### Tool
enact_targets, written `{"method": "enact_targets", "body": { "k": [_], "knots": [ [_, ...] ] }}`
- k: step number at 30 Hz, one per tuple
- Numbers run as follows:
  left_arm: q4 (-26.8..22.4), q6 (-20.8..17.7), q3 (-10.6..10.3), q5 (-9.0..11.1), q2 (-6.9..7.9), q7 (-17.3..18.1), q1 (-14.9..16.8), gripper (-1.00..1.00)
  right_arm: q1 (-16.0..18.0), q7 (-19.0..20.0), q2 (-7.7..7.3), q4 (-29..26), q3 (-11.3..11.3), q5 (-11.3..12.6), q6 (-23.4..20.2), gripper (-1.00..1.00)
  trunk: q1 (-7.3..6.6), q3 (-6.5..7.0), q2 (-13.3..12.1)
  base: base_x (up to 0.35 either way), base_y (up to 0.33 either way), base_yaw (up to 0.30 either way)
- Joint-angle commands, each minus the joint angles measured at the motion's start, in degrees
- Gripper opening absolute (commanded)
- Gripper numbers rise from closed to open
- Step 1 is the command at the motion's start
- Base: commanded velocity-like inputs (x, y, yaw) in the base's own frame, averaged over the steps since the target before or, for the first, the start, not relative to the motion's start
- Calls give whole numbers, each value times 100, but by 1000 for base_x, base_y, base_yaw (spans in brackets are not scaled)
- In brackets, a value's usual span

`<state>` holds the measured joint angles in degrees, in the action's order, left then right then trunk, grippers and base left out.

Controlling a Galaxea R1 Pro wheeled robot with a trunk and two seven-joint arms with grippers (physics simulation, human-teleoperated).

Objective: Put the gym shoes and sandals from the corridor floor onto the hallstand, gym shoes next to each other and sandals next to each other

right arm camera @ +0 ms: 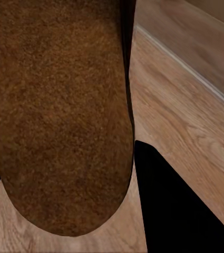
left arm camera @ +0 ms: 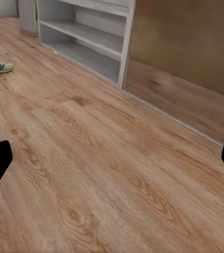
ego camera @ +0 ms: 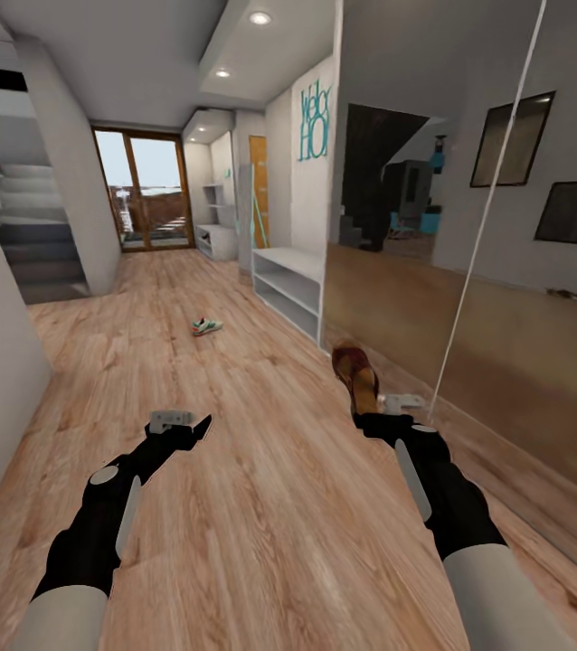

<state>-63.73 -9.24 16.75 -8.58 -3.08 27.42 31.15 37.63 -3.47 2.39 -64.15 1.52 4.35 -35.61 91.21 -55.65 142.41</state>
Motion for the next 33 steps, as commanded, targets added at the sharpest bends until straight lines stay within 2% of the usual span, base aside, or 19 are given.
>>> {"method": "enact_targets", "body": {
  "k": [1,21,33],
  "knots": [
    [-8,-26,24,-39,-9,50,5,100,5,-49,-2,-9,6,66,-28,-100,2,0,2,318,94,257],
    [1,-28,21,-39,-9,53,5,100,5,-49,-2,-9,-2,66,-28,-100,2,124,2,322,88,234],
    [2,-25,21,-33,-18,53,5,100,1,-49,-2,-7,-2,66,-27,-100,2,201,2,334,8,227]
  ]
}}
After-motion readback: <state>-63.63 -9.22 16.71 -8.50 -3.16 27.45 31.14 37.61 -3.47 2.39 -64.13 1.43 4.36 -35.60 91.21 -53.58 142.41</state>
